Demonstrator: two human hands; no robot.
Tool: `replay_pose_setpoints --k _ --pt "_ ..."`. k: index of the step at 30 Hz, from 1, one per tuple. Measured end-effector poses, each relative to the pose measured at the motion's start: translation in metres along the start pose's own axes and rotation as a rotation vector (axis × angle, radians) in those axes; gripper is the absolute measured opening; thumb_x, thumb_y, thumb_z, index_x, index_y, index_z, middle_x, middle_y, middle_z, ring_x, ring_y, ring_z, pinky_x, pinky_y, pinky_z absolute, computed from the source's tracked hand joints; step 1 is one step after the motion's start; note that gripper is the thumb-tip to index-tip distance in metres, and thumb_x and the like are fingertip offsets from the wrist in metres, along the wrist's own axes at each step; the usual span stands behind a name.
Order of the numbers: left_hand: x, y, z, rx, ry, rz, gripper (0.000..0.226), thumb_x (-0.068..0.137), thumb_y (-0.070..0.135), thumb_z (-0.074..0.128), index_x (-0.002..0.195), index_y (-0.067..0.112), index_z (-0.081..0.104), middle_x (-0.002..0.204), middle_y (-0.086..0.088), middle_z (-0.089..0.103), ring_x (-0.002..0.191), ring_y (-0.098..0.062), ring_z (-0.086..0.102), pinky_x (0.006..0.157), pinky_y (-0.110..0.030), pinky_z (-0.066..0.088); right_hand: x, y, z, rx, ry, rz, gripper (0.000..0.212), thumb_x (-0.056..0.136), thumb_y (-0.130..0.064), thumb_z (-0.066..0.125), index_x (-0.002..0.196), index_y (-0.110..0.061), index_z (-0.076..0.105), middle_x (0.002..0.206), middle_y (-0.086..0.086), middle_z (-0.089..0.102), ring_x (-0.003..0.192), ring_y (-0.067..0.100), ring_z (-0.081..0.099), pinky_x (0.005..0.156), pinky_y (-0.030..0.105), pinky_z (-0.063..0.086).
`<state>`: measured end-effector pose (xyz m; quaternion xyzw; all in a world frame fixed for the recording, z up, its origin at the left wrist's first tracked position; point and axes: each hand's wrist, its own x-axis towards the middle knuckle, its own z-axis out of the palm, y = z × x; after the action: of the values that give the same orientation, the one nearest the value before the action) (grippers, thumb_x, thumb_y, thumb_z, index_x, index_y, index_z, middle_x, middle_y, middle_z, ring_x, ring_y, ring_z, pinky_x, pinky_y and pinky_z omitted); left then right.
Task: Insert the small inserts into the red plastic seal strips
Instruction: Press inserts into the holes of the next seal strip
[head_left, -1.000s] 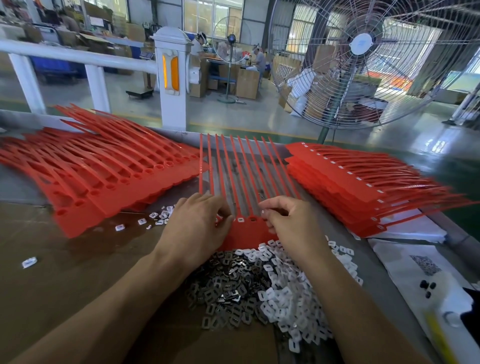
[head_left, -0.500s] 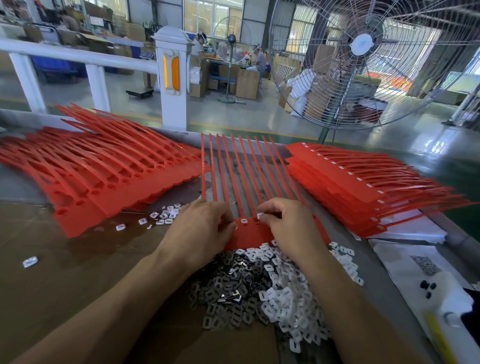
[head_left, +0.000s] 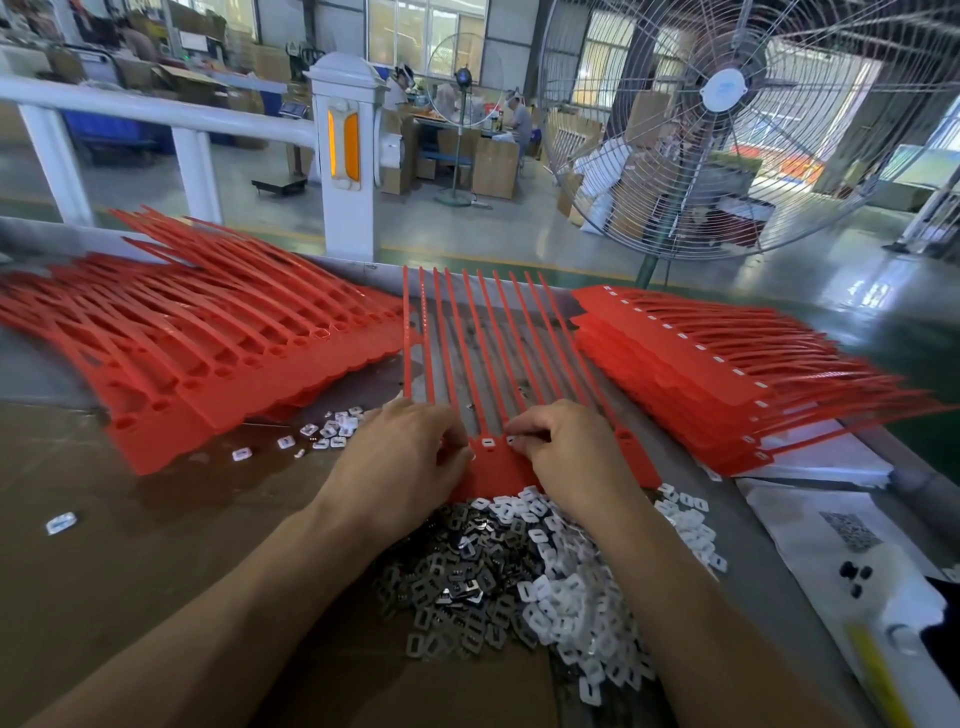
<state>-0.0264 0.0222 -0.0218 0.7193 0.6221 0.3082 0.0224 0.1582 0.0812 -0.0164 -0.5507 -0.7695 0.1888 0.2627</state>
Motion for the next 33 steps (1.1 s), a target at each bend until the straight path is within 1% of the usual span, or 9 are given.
replay_pose_setpoints --k 3,7,11,16,20,24,27,31,33 --pt "0.0 0.0 0.0 0.0 -0.008 -0.006 0.01 0.091 0.037 0.064 0.086 0.028 0.064 0.086 0.014 0.062 0.091 -0.013 0.054 0.088 -0.039 0.047 -0.003 -0.002 -0.001 0.0 -0.005 0.005 0.022 0.101 -0.018 0.067 0.12 -0.023 0.078 0.118 -0.009 0.066 0.105 0.007 0.061 0.089 0.013 0.041" --pt "0.0 -0.001 -0.001 -0.005 -0.014 0.004 0.011 0.091 0.038 0.064 0.085 0.029 0.063 0.085 0.016 0.061 0.09 -0.011 0.053 0.087 -0.038 0.047 -0.009 -0.001 -0.005 0.015 0.032 0.0 0.028 0.103 -0.015 0.062 0.128 -0.021 0.073 0.13 -0.005 0.069 0.119 0.01 0.063 0.099 0.019 0.044" --pt "0.0 -0.002 -0.001 -0.001 -0.025 0.002 0.011 0.092 0.038 0.063 0.086 0.029 0.062 0.085 0.016 0.061 0.09 -0.012 0.053 0.088 -0.039 0.047 -0.01 -0.001 -0.006 -0.108 0.027 -0.041 0.027 0.104 -0.01 0.058 0.121 -0.018 0.078 0.124 0.001 0.067 0.115 0.017 0.064 0.099 0.025 0.049" --pt "-0.001 -0.002 -0.002 0.007 -0.023 -0.001 0.011 0.092 0.038 0.064 0.085 0.029 0.062 0.084 0.016 0.06 0.09 -0.012 0.053 0.088 -0.039 0.047 -0.011 -0.005 -0.004 -0.253 -0.013 -0.115 0.035 0.102 -0.006 0.053 0.125 -0.02 0.075 0.119 0.003 0.062 0.108 0.02 0.062 0.088 0.023 0.048" --pt "0.0 -0.001 -0.001 0.011 -0.027 -0.002 0.011 0.092 0.038 0.064 0.085 0.029 0.062 0.085 0.016 0.06 0.09 -0.012 0.052 0.087 -0.038 0.046 -0.014 -0.009 -0.003 -0.388 -0.033 -0.136 0.04 0.1 -0.008 0.055 0.13 -0.026 0.071 0.115 -0.001 0.057 0.112 0.02 0.055 0.088 0.033 0.053" --pt "-0.001 -0.001 -0.002 0.003 -0.026 -0.007 0.012 0.092 0.039 0.064 0.086 0.028 0.062 0.084 0.016 0.059 0.09 -0.012 0.052 0.087 -0.038 0.046 -0.014 -0.014 -0.004 -0.476 -0.044 -0.132 0.039 0.098 -0.008 0.053 0.127 -0.027 0.071 0.109 -0.002 0.054 0.109 0.02 0.053 0.075 0.032 0.046" --pt "-0.001 0.0 -0.003 -0.004 -0.028 -0.012 0.011 0.092 0.037 0.064 0.088 0.027 0.064 0.087 0.014 0.062 0.092 -0.013 0.053 0.088 -0.039 0.047 -0.011 -0.016 -0.006 -0.469 -0.061 -0.114 0.039 0.097 -0.009 0.054 0.127 -0.028 0.071 0.112 -0.002 0.055 0.112 0.021 0.053 0.081 0.032 0.046" --pt "-0.001 0.001 -0.004 -0.044 0.008 -0.022 0.011 0.093 0.037 0.065 0.09 0.026 0.066 0.091 0.012 0.066 0.094 -0.013 0.056 0.09 -0.039 0.044 -0.011 -0.01 -0.009 -0.363 -0.066 -0.117 0.033 0.102 -0.015 0.054 0.128 -0.027 0.071 0.117 -0.004 0.058 0.115 0.017 0.055 0.097 0.037 0.052" --pt "0.0 0.001 -0.004 -0.059 0.047 -0.013 0.01 0.094 0.037 0.065 0.089 0.028 0.065 0.089 0.013 0.066 0.093 -0.013 0.057 0.09 -0.039 0.043 -0.013 -0.006 -0.009 -0.32 -0.035 -0.141 0.029 0.103 -0.02 0.054 0.126 -0.025 0.073 0.114 -0.006 0.06 0.109 0.014 0.058 0.097 0.037 0.053"
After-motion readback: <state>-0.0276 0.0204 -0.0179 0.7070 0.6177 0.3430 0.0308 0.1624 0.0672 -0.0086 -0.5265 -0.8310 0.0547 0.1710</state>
